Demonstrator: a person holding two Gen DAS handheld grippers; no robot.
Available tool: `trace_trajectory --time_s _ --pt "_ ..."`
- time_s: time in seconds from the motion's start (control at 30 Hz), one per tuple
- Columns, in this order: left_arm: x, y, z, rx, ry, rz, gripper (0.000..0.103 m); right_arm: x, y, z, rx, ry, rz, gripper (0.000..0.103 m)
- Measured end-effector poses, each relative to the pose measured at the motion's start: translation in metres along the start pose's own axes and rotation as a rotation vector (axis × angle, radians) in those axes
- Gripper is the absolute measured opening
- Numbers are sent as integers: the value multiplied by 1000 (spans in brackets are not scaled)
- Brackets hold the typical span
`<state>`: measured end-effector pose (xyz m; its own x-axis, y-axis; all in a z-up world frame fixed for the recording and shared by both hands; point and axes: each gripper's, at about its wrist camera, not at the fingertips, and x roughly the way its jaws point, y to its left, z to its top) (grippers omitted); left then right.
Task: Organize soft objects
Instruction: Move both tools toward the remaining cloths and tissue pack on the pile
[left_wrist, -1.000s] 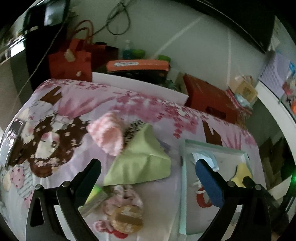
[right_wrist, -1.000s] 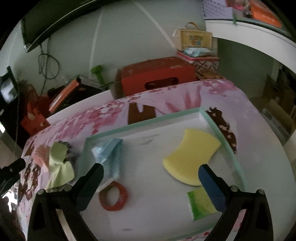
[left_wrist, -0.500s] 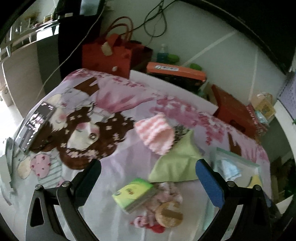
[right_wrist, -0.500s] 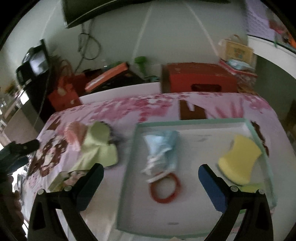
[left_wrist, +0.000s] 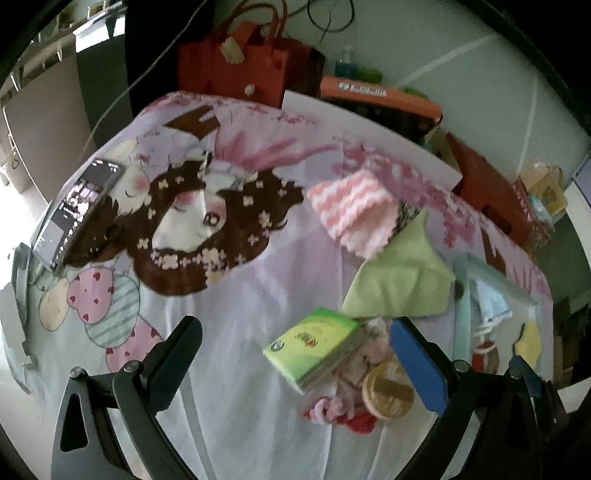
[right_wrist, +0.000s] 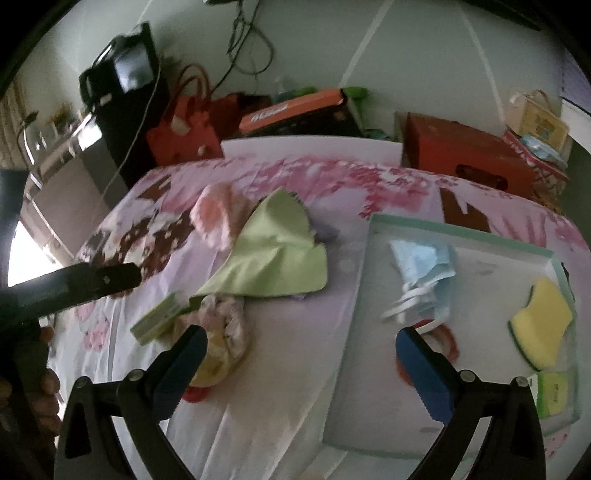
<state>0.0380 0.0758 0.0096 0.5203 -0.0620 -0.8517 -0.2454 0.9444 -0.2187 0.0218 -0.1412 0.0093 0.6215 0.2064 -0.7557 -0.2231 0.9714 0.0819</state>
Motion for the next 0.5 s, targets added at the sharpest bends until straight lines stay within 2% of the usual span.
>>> trace_trajectory --time_s 0.3,0.5 --pt "13 12 -6 -17 59 4 101 14 24 -11 -45 68 37 103" --pt "32 17 -10 -62 143 -52 101 20 37 -14 -79 98 61 103"
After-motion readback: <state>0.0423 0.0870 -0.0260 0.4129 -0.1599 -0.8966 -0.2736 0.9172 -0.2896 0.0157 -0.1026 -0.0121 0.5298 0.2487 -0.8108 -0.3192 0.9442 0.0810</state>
